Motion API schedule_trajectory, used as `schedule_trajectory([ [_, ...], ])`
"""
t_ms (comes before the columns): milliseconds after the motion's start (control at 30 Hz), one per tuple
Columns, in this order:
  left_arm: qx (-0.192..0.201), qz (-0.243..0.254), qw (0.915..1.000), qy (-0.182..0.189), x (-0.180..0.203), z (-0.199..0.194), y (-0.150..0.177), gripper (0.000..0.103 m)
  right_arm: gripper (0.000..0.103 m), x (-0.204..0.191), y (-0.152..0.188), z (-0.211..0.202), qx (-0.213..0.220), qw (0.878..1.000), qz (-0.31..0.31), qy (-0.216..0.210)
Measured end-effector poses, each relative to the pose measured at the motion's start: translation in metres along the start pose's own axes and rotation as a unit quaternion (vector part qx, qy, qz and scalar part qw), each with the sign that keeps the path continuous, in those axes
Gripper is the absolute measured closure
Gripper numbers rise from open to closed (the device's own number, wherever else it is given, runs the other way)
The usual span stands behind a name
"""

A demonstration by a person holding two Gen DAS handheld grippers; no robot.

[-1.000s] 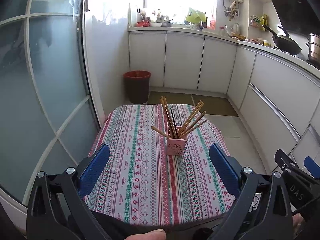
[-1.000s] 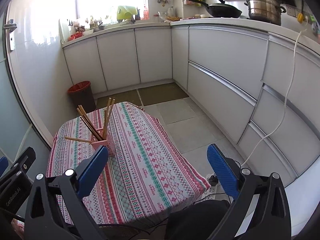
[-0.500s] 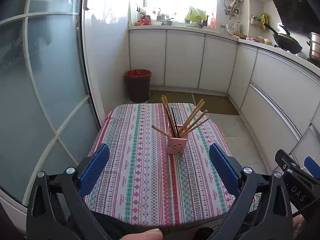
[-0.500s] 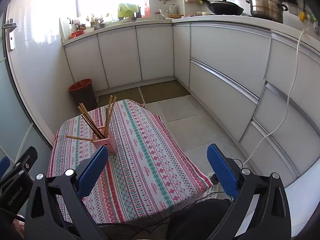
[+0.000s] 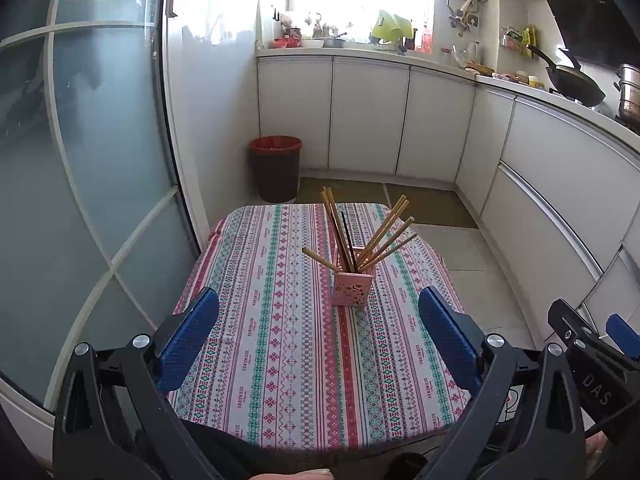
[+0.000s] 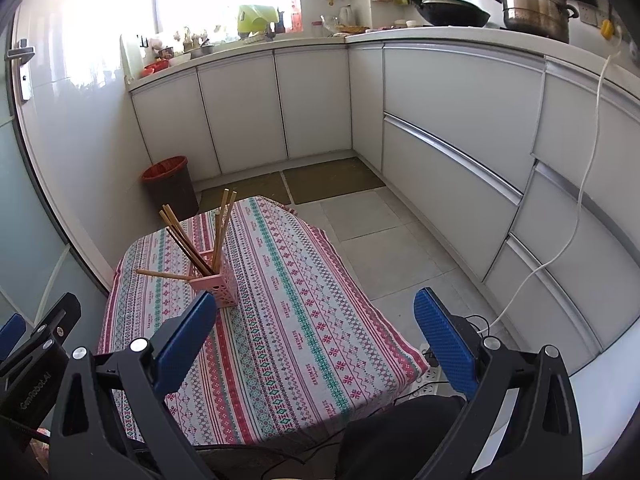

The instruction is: Organize utensils

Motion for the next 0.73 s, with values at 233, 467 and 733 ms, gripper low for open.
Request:
schedule_trajectory([
  [233, 0.001, 0.014, 0.9998, 0.013, 0.007, 0.002, 0.003, 0.020, 0.007, 0.000, 0.001, 0.001, -0.006, 1.000, 0.002, -0.005],
  [467, 0.008, 0.022, 0.9992, 0.031, 0.012, -0.001, 0.002, 0.022, 0.007, 0.000, 0.002, 0.001, -0.007, 1.000, 0.002, -0.007],
  [733, 0.011, 0.029, 0.9993, 0.020, 0.011, -0.003, 0.001, 0.008, 0.007, 0.003, 0.002, 0.003, -0.007, 1.000, 0.004, -0.005],
])
Point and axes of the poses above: each gripper's, at about its wrist camera, not at the fingertips, and z roughly the way its jaws point, x to its right, y to its underside, the point moved 8 cm from there along z, roughly the way its jaws point, and after that the axes turned 3 degrees about x, right-handed, at the moved point
